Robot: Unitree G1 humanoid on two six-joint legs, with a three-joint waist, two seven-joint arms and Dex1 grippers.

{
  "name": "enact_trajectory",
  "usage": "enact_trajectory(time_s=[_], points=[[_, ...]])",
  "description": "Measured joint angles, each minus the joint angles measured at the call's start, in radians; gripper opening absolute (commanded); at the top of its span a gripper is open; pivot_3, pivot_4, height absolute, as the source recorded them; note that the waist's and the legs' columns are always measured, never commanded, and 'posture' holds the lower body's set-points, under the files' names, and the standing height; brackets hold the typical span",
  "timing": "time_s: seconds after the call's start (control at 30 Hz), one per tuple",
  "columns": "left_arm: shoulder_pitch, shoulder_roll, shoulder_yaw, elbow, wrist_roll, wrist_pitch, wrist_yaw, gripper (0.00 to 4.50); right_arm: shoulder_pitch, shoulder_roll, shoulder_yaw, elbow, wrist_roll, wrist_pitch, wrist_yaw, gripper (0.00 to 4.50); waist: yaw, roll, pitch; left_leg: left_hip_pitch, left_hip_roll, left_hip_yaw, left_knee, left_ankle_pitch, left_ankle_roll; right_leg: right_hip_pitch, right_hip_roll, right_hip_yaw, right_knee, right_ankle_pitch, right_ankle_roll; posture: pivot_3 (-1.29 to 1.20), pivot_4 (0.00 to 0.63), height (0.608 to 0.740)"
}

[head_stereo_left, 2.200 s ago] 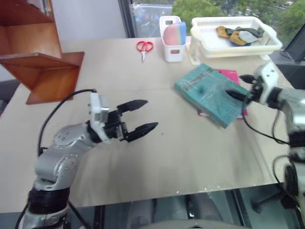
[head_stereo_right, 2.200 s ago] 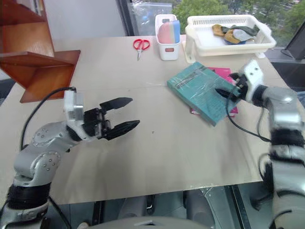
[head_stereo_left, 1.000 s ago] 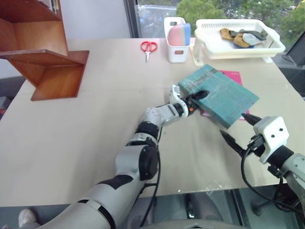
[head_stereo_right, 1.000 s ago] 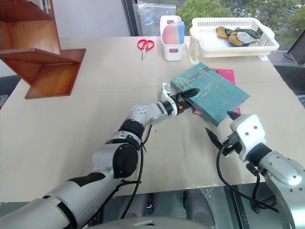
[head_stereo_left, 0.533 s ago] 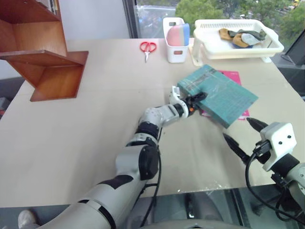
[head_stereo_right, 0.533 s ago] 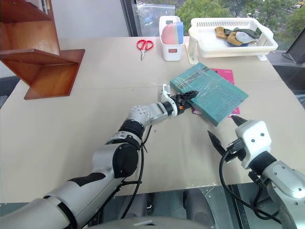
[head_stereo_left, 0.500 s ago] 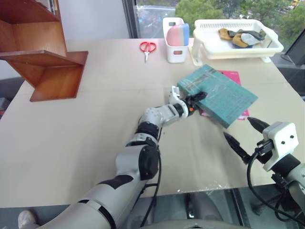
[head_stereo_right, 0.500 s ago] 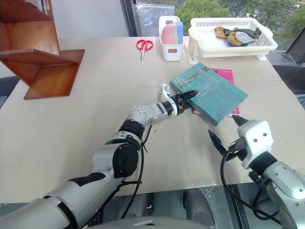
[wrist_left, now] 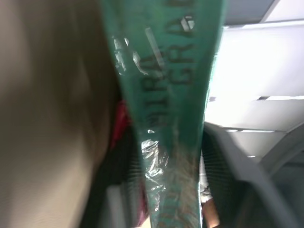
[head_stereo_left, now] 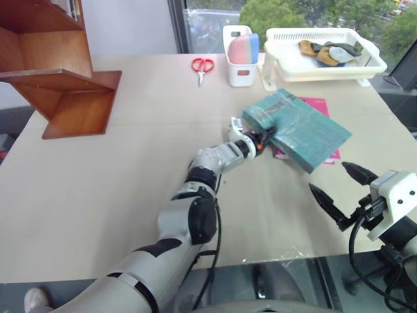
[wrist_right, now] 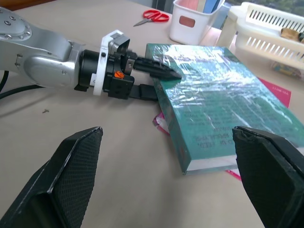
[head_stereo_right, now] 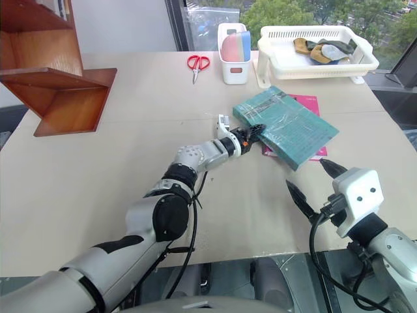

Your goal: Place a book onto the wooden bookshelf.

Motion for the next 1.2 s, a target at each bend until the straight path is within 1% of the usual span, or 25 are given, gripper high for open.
enact_trajectory(time_s=[0.2, 0.37, 0.4, 0.47, 0.5, 0.57, 0.6, 0.63, 0.7, 0.73, 0.77, 0.8, 0.83, 0.87, 0.93, 0.97, 1.03, 1.1, 1.2], points=[[0.002, 0.016, 0.017, -0.019, -0.014, 0.033, 0.017, 0.24, -0.032, -0.015, 0.006, 0.014, 0.0, -0.004, -0.001, 4.5, -0.001, 0.0, 0.0, 0.0, 0.0, 0.0, 0.0, 0.0, 0.0, 0.0, 0.0, 0.0, 0.0, 0.0, 0.0, 0.0, 0.15, 0.74], [0.06, 0.05, 0.029, -0.159, -0.052, 0.14, 0.059, 0.24, -0.087, -0.031, 0.044, 0.051, -0.001, -0.011, 0.003, 4.5, -0.009, 0.0, 0.0, 0.0, 0.0, 0.0, 0.0, 0.0, 0.0, 0.0, 0.0, 0.001, 0.0, 0.0, 0.0, 0.0, 0.15, 0.74], [0.101, 0.086, 0.007, -0.258, -0.056, 0.182, 0.056, 0.24, -0.127, -0.04, 0.069, 0.073, -0.001, -0.013, 0.011, 4.5, -0.016, 0.0, 0.001, 0.001, 0.0, 0.0, 0.0, 0.0, 0.0, 0.0, 0.0, 0.001, 0.001, 0.0, 0.0, 0.0, 0.15, 0.74], [0.137, 0.144, -0.047, -0.371, -0.042, 0.198, 0.015, 0.24, -0.162, -0.047, 0.088, 0.094, -0.001, -0.018, 0.019, 4.5, -0.027, -0.001, 0.001, 0.0, 0.001, 0.0, 0.0, 0.0, -0.001, -0.001, 0.0, 0.001, 0.002, 0.0, 0.0, 0.0, 0.15, 0.74], [0.167, 0.221, -0.118, -0.501, -0.011, 0.192, -0.047, 0.24, -0.189, -0.052, 0.107, 0.116, -0.001, -0.026, 0.029, 4.5, -0.029, -0.001, 0.002, 0.001, 0.001, 0.0, -0.001, 0.001, -0.001, -0.001, 0.001, 0.001, 0.003, 0.0, 0.0, 0.0, 0.15, 0.74], [0.177, 0.307, -0.172, -0.63, 0.026, 0.175, -0.096, 0.24, -0.219, -0.056, 0.13, 0.144, 0.0, -0.037, 0.044, 4.5, -0.026, 0.0, 0.002, 0.001, 0.001, 0.0, -0.001, 0.002, -0.004, 0.0, 0.0, 0.0, 0.002, 0.0, 0.0, 0.0, 0.15, 0.74], [0.2, 0.384, -0.208, -0.727, 0.045, 0.159, -0.141, 0.24, -0.258, -0.058, 0.153, 0.175, 0.0, -0.046, 0.061, 4.5, -0.027, -0.001, 0.002, 0.001, 0.001, 0.001, -0.001, 0.003, -0.005, -0.001, 0.0, 0.001, 0.002, 0.0, 0.0, 0.0, 0.15, 0.74], [0.203, 0.408, -0.222, -0.759, 0.05, 0.156, -0.159, 0.24, -0.265, -0.058, 0.156, 0.187, 0.0, -0.052, 0.066, 4.5, -0.025, 0.0, 0.002, 0.001, 0.0, 0.001, -0.001, 0.003, -0.005, 0.0, 0.0, 0.001, 0.002, 0.0, 0.0, 0.0, 0.15, 0.74], [0.235, 0.504, -0.277, -0.866, 0.097, 0.095, -0.239, 0.24, -0.31, -0.06, 0.185, 0.239, -0.002, -0.068, 0.089, 4.5, -0.015, -0.001, 0.002, 0.001, 0.0, 0.001, -0.001, 0.003, -0.005, 0.0, -0.001, 0.0, 0.001, 0.0, 0.0, 0.0, 0.15, 0.74], [0.269, 0.599, -0.344, -0.932, 0.169, 0.003, -0.318, 0.24, -0.354, -0.06, 0.213, 0.284, -0.006, -0.086, 0.11, 4.5, -0.012, -0.001, 0.002, 0.001, 0.0, 0.001, -0.001, 0.003, -0.005, 0.0, -0.001, 0.0, 0.001, 0.0, 0.0, 0.0, 0.15, 0.74], [0.283, 0.645, -0.378, -0.953, 0.217, -0.063, -0.362, 0.24, -0.377, -0.06, 0.227, 0.307, -0.009, -0.095, 0.121, 4.5, -0.009, -0.001, 0.002, 0.001, 0.0, 0.001, -0.001, 0.003, -0.005, 0.0, -0.001, 0.0, 0.001, 0.0, -0.001, 0.0, 0.15, 0.74], [0.304, 0.734, -0.431, -0.974, 0.305, -0.2, -0.432, 0.24, -0.416, -0.056, 0.251, 0.345, -0.013, -0.11, 0.138, 4.5, -0.007, -0.001, 0.002, 0.001, 0.0, 0.001, -0.001, 0.002, -0.004, -0.001, 0.0, 0.0, 0.001, 0.0, -0.001, 0.0, 0.15, 0.74], [0.309, 0.785, -0.458, -0.98, 0.371, -0.301, -0.477, 0.24, -0.432, -0.054, 0.262, 0.367, -0.017, -0.122, 0.15, 4.5, -0.004, 0.0, 0.003, 0.001, 0.001, 0.001, -0.001, 0.002, -0.003, -0.001, 0.0, 0.0, 0.0, 0.0, -0.001, 0.0, 0.15, 0.74], [0.313, 0.871, -0.499, -0.975, 0.482, -0.493, -0.524, 0.24, -0.465, -0.051, 0.289, 0.407, -0.022, -0.132, 0.167, 4.5, 0.0, 0.0, 0.003, 0.0, 0.001, 0.001, -0.002, 0.001, -0.001, -0.001, 0.0, 0.0, 0.0, 0.0, -0.001, 0.0, 0.15, 0.74], [0.291, 0.972, -0.531, -0.936, 0.634, -0.777, -0.564, 0.24, -0.506, -0.041, 0.331, 0.458, -0.03, -0.156, 0.196, 4.5, 0.015, 0.0, 0.003, 0.0, 0.001, 0.002, -0.002, 0.0, -0.001, -0.001, -0.001, 0.0, -0.002, 0.0, -0.001, 0.0, 0.15, 0.74], [0.276, 1.001, -0.544, -0.917, 0.672, -0.847, -0.573, 0.24, -0.516, -0.039, 0.34, 0.469, -0.032, -0.163, 0.204, 4.5, 0.018, -0.001, 0.003, -0.001, 0.001, 0.002, -0.001, 0.0, -0.001, -0.001, -0.001, -0.001, -0.003, 0.0, -0.001, 0.0, 0.15, 0.74], [0.223, 1.102, -0.587, -0.842, 0.795, -1.051, -0.6, 0.24, -0.551, -0.032, 0.369, 0.512, -0.037, -0.187, 0.233, 4.5, 0.024, -0.001, 0.003, -0.002, 0.001, 0.003, -0.001, 0.0, 0.0, -0.001, -0.001, 0.0, -0.003, 0.0, -0.001, 0.0, 0.15, 0.74], [0.135, 1.209, -0.627, -0.76, 0.901, -1.185, -0.629, 0.24, -0.579, -0.023, 0.387, 0.55, -0.04, -0.21, 0.257, 4.5, 0.025, -0.001, 0.004, -0.003, 0.001, 0.003, -0.001, 0.0, 0.0, -0.002, -0.001, -0.001, -0.004, 0.0, -0.001, 0.0, 0.15, 0.74], [0.01, 1.312, -0.667, -0.639, 1.0, -1.25, -0.676, 0.24, -0.626, -0.004, 0.412, 0.599, -0.042, -0.23, 0.285, 4.5, 0.025, -0.001, 0.004, -0.004, 0.002, 0.003, -0.001, 0.0, 0.0, -0.004, 0.0, -0.001, -0.004, 0.0, -0.001, 0.0, 0.15, 0.74]])
